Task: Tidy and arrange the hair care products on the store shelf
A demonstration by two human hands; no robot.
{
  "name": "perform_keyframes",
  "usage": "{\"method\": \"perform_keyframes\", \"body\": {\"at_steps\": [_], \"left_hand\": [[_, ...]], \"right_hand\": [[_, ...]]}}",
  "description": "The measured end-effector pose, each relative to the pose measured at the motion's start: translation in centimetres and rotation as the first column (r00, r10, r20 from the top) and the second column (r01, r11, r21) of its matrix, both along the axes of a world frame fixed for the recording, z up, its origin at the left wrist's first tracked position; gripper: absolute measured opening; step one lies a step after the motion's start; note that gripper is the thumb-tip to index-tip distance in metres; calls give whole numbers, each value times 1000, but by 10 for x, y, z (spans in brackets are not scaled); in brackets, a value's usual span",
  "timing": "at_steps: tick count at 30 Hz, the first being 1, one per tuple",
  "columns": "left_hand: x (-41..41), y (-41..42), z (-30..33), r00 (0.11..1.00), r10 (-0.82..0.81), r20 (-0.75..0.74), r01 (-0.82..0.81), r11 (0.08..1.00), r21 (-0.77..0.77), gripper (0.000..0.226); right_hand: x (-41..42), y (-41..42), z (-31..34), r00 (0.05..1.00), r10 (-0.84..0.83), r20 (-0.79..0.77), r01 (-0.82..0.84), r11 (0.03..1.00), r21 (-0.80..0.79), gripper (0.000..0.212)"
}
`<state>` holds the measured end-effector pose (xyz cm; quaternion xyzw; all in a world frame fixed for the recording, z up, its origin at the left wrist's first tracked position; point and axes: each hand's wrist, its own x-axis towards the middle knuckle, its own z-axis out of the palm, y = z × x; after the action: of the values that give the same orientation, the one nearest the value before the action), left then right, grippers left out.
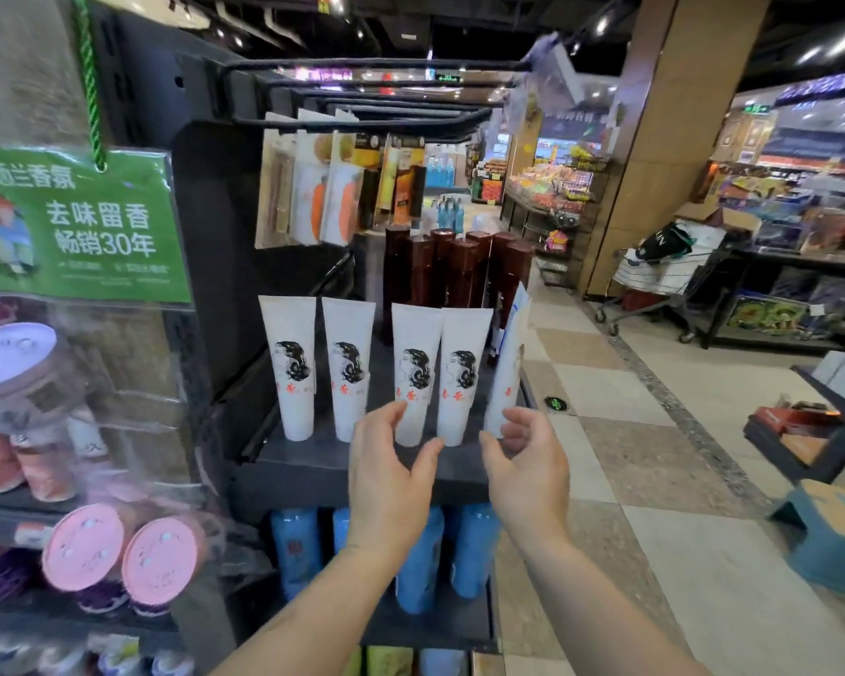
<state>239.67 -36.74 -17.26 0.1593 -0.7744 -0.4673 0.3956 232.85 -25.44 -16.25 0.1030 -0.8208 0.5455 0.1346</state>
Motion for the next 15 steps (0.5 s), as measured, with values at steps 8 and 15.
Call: {"method": "perform_keyframes", "body": {"at_steps": [8,15], "left_hand": [[-35,61,3,971,226,77,-231,972,51,51],[-55,86,6,871,439,221,-448,894,-9,31]], "right_hand": [[-58,37,8,977,209,47,-214,956,202,41],[-80,34,11,950,303,80,-311,884,348,54]]}}
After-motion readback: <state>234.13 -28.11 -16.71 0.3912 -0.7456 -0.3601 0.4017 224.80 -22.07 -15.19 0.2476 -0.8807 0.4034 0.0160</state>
